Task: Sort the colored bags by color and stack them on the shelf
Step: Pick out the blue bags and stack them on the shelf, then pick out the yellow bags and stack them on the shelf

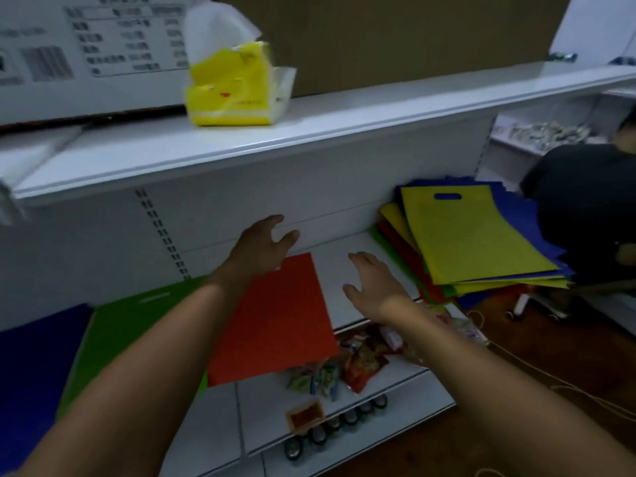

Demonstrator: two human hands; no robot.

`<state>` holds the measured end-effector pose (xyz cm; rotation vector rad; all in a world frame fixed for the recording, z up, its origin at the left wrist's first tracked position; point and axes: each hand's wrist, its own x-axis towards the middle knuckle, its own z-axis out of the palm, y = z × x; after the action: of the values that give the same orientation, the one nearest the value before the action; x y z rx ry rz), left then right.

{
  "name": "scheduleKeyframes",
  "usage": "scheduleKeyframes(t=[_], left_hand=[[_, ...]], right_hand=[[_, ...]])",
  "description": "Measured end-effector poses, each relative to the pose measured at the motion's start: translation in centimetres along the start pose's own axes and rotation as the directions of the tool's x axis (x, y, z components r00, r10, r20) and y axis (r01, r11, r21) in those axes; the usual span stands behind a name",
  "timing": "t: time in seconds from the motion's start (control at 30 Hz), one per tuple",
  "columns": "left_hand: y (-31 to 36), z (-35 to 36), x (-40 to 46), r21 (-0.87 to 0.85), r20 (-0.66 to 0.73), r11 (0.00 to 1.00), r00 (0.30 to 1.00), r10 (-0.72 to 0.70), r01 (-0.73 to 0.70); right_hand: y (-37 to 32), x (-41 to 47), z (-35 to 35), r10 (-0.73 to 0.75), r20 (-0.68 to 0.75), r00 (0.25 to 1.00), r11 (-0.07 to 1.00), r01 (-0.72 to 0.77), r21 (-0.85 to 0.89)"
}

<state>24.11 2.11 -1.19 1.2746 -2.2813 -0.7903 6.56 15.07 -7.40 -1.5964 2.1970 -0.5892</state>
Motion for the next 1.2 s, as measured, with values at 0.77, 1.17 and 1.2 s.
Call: scheduleKeyframes(t=[0.77,1.17,1.2], left_hand=[[16.4,19.6,14.4,-0.018,0.246,0.999,0.968,0.051,-0.048],[17.1,28.0,17.8,-0.157,0.183,0.947,0.95,-0.252,0.281],[17.3,28.3,17.8,-0.167,0.146,0.945,0.955,-0.26,0.282]], right_hand=[[26.7,3.3,-14.2,0.398,-0.163,0.903,0.917,-0.386,0.103],[35.5,8.4,-16.6,0.407,-0.078,0.91,0.91,-0.412,-0.053],[35.7,8.6,-16.7,0.396,-0.097,0.913,0.913,-0.403,-0.065]])
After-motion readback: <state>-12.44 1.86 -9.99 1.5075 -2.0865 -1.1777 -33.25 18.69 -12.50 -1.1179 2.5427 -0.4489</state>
